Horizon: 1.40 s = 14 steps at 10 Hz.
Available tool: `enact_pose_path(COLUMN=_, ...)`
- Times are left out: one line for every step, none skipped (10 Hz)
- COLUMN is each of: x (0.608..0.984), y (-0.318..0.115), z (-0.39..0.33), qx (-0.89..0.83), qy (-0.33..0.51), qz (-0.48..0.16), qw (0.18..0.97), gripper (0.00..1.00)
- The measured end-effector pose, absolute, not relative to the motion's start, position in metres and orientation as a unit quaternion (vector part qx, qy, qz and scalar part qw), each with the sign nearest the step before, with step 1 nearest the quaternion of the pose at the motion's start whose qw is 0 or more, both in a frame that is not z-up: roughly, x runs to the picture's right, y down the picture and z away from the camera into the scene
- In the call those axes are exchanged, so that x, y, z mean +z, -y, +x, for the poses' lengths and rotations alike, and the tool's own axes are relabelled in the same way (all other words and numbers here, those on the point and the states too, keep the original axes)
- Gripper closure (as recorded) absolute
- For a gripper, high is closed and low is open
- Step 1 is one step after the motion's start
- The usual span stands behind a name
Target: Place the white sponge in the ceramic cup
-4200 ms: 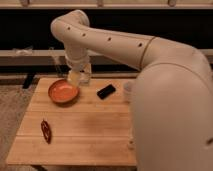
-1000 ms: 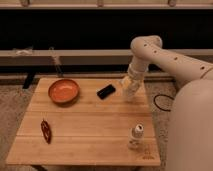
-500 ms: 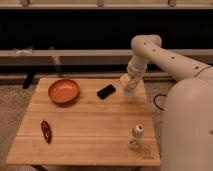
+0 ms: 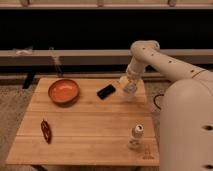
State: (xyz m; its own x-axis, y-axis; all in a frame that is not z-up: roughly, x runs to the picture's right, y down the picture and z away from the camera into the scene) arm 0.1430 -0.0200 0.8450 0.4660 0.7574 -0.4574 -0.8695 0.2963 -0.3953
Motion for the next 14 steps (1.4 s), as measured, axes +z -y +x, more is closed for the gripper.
enact_pose_path(x=0.851, y=0.021, z=0.141, qx=0.508, qy=-0.092, qz=-0.299, qw=0.803, gripper=1.0)
enact_pose_path(x=0.855, y=0.022, z=0.139, qx=0.507, qy=-0.092, qz=-0.297, qw=0.804, gripper=1.0)
enact_pose_path(x=0.858, y=0.022, z=0.14, qx=0.507, qy=-0.093, qz=-0.294, qw=0.805, gripper=1.0)
enact_pose_path(x=0.864, y=0.021, z=0.14, qx=0.507, qy=-0.094, qz=-0.29, qw=0.807, gripper=1.0)
enact_pose_path(x=0.868, y=0.019, z=0.14, qx=0.505, qy=-0.096, qz=-0.287, qw=0.808, gripper=1.0)
enact_pose_path(x=0.871, y=0.018, z=0.14, qx=0.507, qy=-0.095, qz=-0.286, qw=0.808, gripper=0.95)
enact_pose_path(x=0.874, y=0.017, z=0.142, qx=0.509, qy=-0.097, qz=-0.282, qw=0.808, gripper=0.86)
enact_pose_path(x=0.876, y=0.016, z=0.145, qx=0.511, qy=-0.097, qz=-0.279, qw=0.807, gripper=0.75)
enact_pose_path(x=0.877, y=0.016, z=0.147, qx=0.512, qy=-0.098, qz=-0.278, qw=0.807, gripper=0.65)
enact_pose_path(x=0.877, y=0.016, z=0.15, qx=0.518, qy=-0.095, qz=-0.276, qw=0.804, gripper=0.55)
enact_pose_path(x=0.876, y=0.017, z=0.154, qx=0.523, qy=-0.092, qz=-0.272, qw=0.803, gripper=0.44)
enact_pose_path(x=0.876, y=0.019, z=0.156, qx=0.524, qy=-0.09, qz=-0.269, qw=0.803, gripper=0.35)
enact_pose_path(x=0.875, y=0.021, z=0.156, qx=0.525, qy=-0.087, qz=-0.266, qw=0.804, gripper=0.27)
enact_pose_path(x=0.873, y=0.025, z=0.156, qx=0.527, qy=-0.083, qz=-0.264, qw=0.803, gripper=0.21)
